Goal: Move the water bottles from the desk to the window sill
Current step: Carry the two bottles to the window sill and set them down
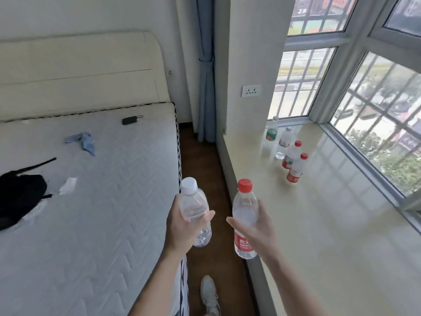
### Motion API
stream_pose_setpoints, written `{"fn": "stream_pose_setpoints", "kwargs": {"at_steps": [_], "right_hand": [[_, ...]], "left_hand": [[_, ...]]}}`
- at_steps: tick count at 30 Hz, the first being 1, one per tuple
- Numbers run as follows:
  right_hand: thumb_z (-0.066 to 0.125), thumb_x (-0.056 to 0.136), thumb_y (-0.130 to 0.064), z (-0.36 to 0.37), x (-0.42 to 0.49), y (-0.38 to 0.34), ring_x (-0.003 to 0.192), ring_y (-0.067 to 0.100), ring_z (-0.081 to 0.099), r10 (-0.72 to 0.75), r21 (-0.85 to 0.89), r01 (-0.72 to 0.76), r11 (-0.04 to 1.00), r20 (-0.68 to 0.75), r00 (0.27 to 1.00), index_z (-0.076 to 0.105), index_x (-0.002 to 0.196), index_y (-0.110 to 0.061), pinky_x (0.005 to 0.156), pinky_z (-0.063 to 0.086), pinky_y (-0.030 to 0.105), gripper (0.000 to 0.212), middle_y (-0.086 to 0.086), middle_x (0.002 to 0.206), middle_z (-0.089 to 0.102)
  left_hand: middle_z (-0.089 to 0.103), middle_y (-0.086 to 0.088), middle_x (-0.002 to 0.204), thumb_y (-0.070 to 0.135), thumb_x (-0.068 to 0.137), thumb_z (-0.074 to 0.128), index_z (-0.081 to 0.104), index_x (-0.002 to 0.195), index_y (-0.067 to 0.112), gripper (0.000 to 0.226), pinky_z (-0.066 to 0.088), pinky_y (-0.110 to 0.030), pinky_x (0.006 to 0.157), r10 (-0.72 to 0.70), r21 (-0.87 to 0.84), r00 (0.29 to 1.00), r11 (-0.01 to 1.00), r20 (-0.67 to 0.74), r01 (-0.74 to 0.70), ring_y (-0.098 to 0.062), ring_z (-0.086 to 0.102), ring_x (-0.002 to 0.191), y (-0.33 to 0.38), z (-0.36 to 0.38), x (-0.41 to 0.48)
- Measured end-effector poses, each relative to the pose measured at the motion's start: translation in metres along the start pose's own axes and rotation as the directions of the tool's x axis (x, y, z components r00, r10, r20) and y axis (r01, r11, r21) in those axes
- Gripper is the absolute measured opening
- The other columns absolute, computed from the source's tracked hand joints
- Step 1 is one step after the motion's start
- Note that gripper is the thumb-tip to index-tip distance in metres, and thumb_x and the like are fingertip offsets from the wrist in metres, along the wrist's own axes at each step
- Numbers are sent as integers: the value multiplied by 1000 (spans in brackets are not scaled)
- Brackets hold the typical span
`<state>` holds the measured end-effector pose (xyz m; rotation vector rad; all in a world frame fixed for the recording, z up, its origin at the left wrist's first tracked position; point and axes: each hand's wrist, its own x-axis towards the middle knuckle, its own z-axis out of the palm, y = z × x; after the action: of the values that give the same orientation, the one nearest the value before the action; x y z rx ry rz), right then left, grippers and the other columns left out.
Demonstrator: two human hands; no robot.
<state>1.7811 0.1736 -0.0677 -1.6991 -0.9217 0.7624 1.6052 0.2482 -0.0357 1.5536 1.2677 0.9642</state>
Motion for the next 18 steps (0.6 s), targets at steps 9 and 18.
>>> {"fn": "stream_pose_setpoints", "kwargs": {"at_steps": [9,18], "right_hand": [[88,69,-33,74,165,-46,93,2,65,-41,36,40,999,29,999,54,113,-36,77,51,24,56,-13,101,65],[83,60,-48,109,282,-63,92,7,67,-19,27,19,999,17,1000,56,112,-36,80,54,31,60,-11,101,67]], "left_hand": [[62,15,101,20,67,89,52,104,37,54,45,-3,69,22,13,999,1000,27,-23,9,58,95,0,-19,181],[63,18,98,19,68,88,53,104,36,53,46,-4,69,17,-6,998,1000,58,-17,9,58,95,-9,-13,306]]}}
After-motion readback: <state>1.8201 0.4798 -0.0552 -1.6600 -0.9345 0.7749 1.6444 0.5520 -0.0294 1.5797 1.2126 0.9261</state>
